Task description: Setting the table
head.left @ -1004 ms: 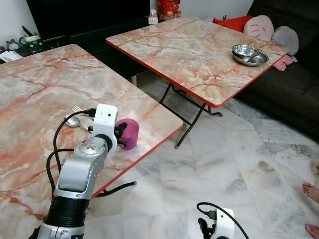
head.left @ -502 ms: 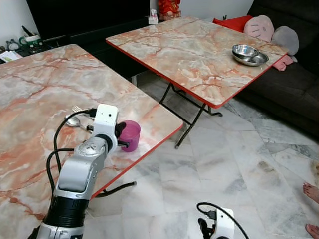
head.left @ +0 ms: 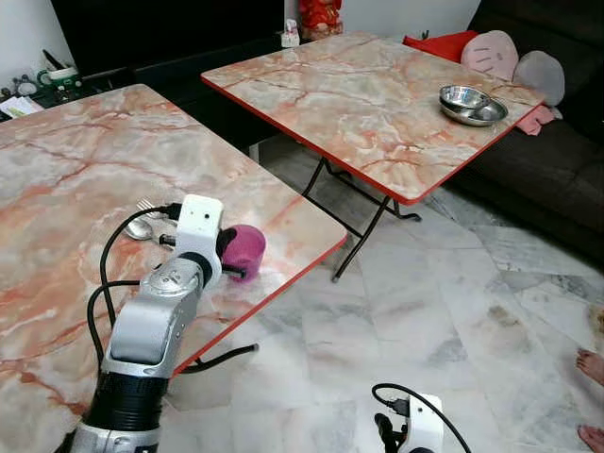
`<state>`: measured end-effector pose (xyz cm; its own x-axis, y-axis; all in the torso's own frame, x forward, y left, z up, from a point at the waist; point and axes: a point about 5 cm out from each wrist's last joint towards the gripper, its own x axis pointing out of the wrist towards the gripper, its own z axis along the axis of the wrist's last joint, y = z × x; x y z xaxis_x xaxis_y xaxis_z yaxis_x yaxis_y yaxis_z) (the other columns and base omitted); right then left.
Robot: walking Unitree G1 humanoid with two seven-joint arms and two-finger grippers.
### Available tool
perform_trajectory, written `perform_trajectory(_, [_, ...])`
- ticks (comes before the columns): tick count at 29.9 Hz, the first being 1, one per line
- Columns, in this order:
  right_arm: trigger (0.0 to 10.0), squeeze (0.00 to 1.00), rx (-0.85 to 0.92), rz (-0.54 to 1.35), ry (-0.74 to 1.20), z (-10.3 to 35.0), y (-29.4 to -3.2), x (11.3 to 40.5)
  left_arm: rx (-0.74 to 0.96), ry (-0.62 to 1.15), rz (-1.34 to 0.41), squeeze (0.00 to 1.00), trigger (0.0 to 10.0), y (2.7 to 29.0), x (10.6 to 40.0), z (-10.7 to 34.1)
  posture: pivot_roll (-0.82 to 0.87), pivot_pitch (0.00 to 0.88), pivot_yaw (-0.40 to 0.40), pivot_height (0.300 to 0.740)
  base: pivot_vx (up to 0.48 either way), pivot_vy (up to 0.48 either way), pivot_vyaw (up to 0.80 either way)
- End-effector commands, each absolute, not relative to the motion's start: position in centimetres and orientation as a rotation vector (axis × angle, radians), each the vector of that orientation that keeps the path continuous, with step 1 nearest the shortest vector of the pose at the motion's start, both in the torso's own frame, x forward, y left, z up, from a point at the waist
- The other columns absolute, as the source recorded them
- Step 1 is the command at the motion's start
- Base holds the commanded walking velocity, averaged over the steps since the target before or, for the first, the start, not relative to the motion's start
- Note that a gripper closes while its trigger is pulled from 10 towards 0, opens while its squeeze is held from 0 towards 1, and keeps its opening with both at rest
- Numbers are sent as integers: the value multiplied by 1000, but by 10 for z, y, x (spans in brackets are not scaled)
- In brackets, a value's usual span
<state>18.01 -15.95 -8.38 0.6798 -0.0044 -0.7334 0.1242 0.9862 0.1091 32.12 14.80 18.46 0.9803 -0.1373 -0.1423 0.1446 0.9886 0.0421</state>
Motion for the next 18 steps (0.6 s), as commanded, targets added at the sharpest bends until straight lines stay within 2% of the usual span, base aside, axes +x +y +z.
perform_trajectory(1, [10000,0,145,-69,832,-85,-161,179,8,28,-148,0,7922,146,322,204,158,0,-60,740,0,0,0])
perform_trajectory(2, [10000,0,144,-68,831,-84,-161,179,-57,-57,-159,0,10000,143,321,214,158,0,-59,740,0,0,0])
perform_trajectory(11, [10000,0,145,-71,828,-84,-162,180,-176,-223,-43,0,10000,154,317,210,149,0,-64,740,0,0,0])
perform_trajectory(18, [10000,0,148,-78,822,-84,-164,180,-85,-307,-3,0,10000,168,313,197,150,0,-65,740,0,-41,0])
